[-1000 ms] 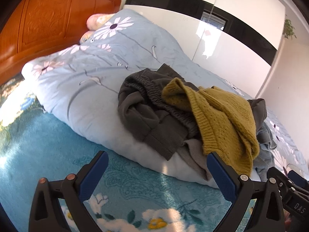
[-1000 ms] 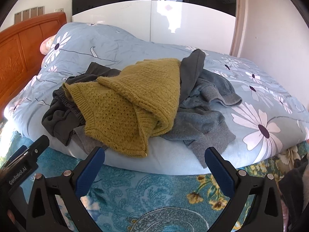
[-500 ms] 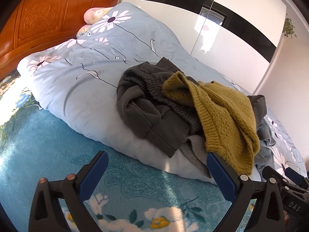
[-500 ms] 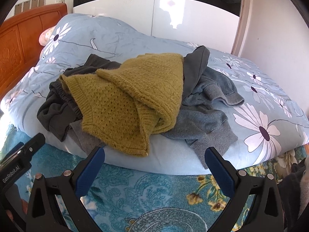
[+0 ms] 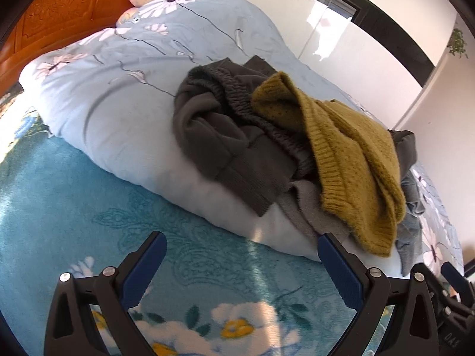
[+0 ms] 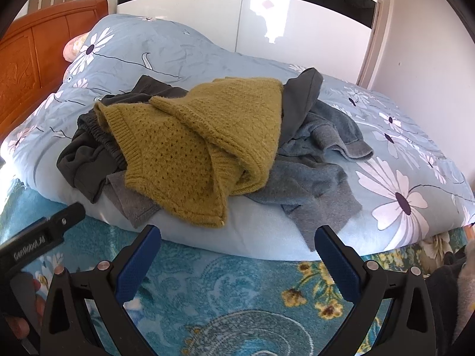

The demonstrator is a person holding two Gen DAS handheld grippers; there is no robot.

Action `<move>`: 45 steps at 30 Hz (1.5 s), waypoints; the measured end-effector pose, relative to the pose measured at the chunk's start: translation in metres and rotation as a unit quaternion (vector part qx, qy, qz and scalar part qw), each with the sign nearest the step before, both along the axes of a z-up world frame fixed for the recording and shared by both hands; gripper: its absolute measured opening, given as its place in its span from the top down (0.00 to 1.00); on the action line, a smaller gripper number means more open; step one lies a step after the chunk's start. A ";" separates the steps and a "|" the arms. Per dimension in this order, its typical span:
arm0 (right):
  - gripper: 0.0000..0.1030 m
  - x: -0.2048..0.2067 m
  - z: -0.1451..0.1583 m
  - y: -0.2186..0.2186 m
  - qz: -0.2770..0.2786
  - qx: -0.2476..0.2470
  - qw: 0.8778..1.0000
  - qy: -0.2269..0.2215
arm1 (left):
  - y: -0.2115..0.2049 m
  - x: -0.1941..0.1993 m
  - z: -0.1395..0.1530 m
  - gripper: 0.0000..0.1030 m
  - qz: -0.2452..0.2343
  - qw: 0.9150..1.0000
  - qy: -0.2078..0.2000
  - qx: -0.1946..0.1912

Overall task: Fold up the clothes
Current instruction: 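Move both grippers toward the yellow sweater on the clothes pile, then grasp the yellow sweater with the left gripper and lift it off the pile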

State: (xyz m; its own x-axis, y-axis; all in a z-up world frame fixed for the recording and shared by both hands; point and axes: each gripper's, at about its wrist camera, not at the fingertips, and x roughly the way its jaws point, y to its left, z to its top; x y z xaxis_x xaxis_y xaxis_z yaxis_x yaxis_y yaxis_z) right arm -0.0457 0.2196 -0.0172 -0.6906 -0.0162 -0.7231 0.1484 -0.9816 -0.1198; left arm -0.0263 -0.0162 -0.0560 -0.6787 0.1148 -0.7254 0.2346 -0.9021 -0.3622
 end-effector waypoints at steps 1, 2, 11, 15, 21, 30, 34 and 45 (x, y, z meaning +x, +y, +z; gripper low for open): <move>0.00 0.002 0.000 0.003 -0.003 -0.001 1.000 -0.002 | 0.002 -0.001 0.001 0.00 -0.003 1.000 0.002 0.004; 0.00 0.003 -0.001 0.006 -0.006 -0.002 1.000 -0.005 | 0.005 -0.002 0.002 0.00 -0.008 1.000 0.004 0.011; 0.00 0.026 0.000 0.032 -0.028 -0.017 0.999 -0.005 | 0.007 -0.047 0.036 0.00 -0.055 0.996 0.038 0.064; 0.00 0.031 -0.004 0.039 -0.032 -0.022 0.999 -0.012 | -0.005 -0.087 0.040 0.01 -0.042 0.997 0.015 0.070; 0.00 0.035 -0.020 0.043 -0.029 -0.027 0.999 -0.031 | 0.004 -0.129 0.040 0.06 -0.052 0.997 0.001 0.058; 0.00 0.043 -0.028 0.054 -0.022 -0.028 0.998 -0.042 | 0.010 -0.165 0.029 0.52 -0.044 0.997 -0.034 0.061; 0.00 0.044 -0.030 0.064 -0.032 -0.029 0.998 -0.051 | 0.009 -0.167 0.036 0.81 -0.021 0.996 -0.034 0.084; 0.00 0.068 0.014 0.080 -0.053 -0.043 0.997 -0.022 | 0.024 -0.131 0.136 0.92 -0.052 0.992 0.073 0.093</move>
State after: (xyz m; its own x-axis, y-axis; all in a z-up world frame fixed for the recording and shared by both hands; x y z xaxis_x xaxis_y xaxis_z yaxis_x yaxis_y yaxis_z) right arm 0.0220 0.2997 -0.0036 -0.6598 -0.0087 -0.7514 0.0475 -0.9984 -0.0301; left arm -0.1570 0.0077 0.0803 -0.7526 0.3113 -0.5802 0.0773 -0.8332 -0.5475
